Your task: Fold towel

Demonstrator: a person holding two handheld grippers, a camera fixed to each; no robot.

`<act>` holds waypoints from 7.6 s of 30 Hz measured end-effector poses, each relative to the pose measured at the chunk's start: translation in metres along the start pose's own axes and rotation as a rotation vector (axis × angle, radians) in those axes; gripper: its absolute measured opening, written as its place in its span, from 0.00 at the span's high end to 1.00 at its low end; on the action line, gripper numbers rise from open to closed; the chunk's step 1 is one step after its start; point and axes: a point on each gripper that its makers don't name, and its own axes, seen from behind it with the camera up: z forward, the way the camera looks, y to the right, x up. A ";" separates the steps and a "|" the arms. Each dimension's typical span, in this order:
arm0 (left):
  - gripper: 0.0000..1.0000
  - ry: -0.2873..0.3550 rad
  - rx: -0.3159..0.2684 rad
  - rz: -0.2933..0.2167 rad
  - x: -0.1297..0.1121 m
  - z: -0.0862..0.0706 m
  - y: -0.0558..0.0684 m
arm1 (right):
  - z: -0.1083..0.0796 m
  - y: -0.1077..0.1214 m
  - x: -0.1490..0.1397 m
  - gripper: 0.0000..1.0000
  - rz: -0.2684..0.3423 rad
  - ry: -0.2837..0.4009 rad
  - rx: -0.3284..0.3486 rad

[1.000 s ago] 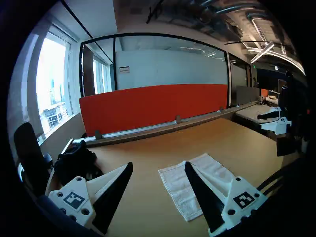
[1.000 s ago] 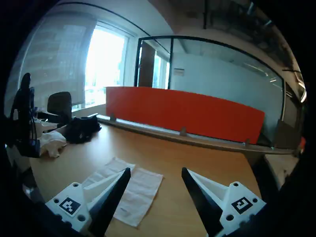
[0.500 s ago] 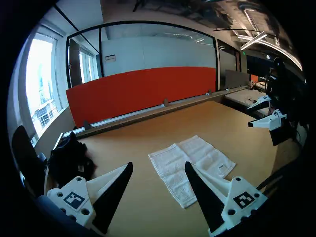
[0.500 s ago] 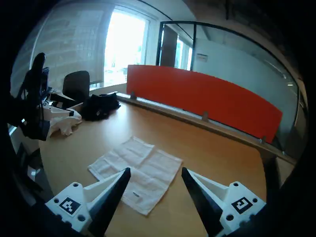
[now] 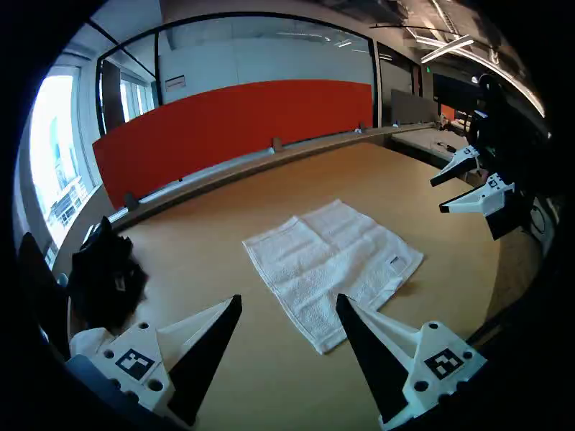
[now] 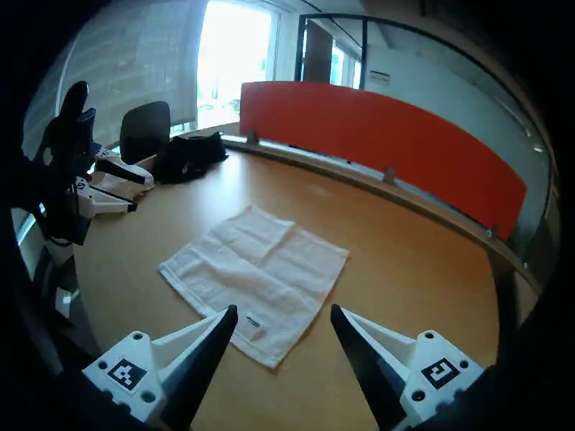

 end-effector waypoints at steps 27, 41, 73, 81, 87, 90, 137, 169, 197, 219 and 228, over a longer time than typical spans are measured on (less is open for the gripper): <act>0.02 -0.246 -0.106 0.010 -0.106 0.065 0.031 | 0.061 -0.013 -0.104 0.00 0.018 -0.190 0.075; 0.02 -0.280 -0.172 0.046 -0.114 0.079 0.048 | 0.070 -0.016 -0.111 0.01 0.005 -0.222 0.102; 0.12 -0.322 -0.191 0.057 -0.124 0.087 0.060 | 0.077 -0.018 -0.119 0.34 -0.049 -0.235 0.151; 0.43 -0.323 -0.173 0.041 -0.123 0.087 0.060 | 0.077 -0.024 -0.119 0.53 -0.060 -0.230 0.165; 0.63 -0.325 -0.161 0.030 -0.123 0.087 0.062 | 0.078 -0.025 -0.118 0.74 -0.057 -0.232 0.163; 0.74 -0.328 -0.150 0.022 -0.122 0.088 0.062 | 0.078 -0.026 -0.117 0.78 -0.050 -0.234 0.161; 0.85 -0.286 -0.112 -0.161 -0.031 -0.001 0.065 | -0.007 -0.033 -0.021 0.85 -0.046 -0.120 0.139; 0.85 -0.313 -0.121 -0.168 -0.019 0.005 0.062 | 0.001 -0.023 -0.003 0.85 -0.087 -0.165 0.153; 0.85 -0.356 -0.086 -0.137 -0.026 0.077 0.030 | 0.066 0.010 -0.015 0.85 -0.054 -0.258 0.114; 0.84 -0.411 -0.061 -0.133 -0.062 0.125 0.025 | 0.104 0.020 -0.042 0.82 -0.042 -0.335 0.087; 0.77 -0.417 -0.042 -0.129 -0.068 0.133 0.020 | 0.112 0.025 -0.050 0.70 -0.038 -0.346 0.059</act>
